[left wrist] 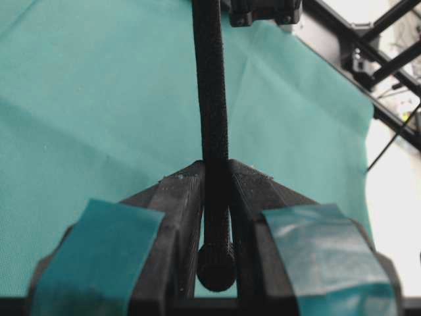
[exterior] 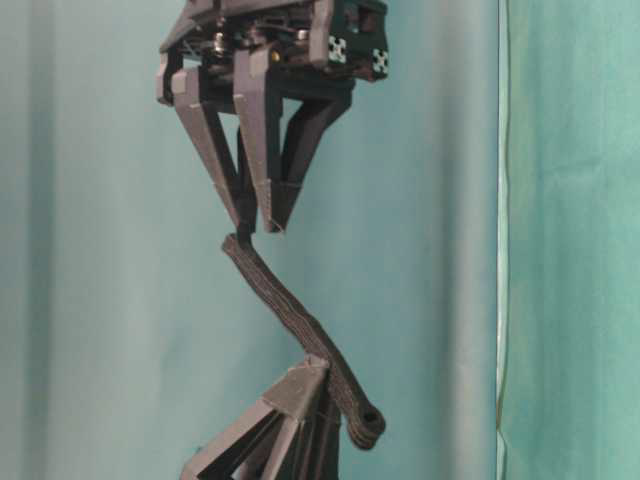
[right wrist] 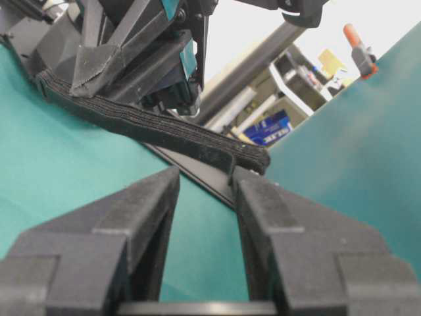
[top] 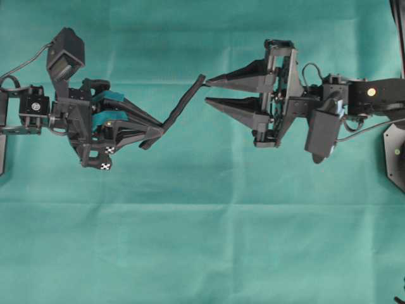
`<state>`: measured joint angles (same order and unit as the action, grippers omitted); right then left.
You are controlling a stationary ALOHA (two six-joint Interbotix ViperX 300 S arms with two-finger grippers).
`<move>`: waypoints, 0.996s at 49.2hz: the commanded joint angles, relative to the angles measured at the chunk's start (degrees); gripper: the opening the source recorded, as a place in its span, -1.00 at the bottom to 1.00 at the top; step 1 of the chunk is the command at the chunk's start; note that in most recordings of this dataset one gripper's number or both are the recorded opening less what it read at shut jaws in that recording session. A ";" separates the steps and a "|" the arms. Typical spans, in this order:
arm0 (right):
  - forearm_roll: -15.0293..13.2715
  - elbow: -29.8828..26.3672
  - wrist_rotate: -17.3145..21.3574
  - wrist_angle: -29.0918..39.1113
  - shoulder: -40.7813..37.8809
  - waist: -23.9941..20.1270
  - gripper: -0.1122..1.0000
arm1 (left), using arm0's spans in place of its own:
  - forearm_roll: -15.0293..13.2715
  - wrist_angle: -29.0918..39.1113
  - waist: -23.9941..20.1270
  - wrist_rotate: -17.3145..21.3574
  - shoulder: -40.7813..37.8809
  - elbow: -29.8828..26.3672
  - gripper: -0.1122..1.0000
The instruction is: Peel off the Velcro with your right arm.
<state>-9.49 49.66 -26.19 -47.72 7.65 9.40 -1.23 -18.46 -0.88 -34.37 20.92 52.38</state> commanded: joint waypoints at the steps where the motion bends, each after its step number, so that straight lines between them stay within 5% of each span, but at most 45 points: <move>1: -0.09 -1.49 0.09 -0.53 0.18 -0.09 -0.76 | -0.09 -0.53 -0.18 0.00 0.35 -0.62 -0.63; 49: 0.26 -1.32 0.35 -2.29 0.18 0.44 -0.97 | -0.09 -0.53 0.18 0.09 0.35 -0.09 -0.63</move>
<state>-9.40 48.78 -26.10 -49.39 7.38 9.93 -1.23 -18.46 -0.79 -34.37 20.92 52.73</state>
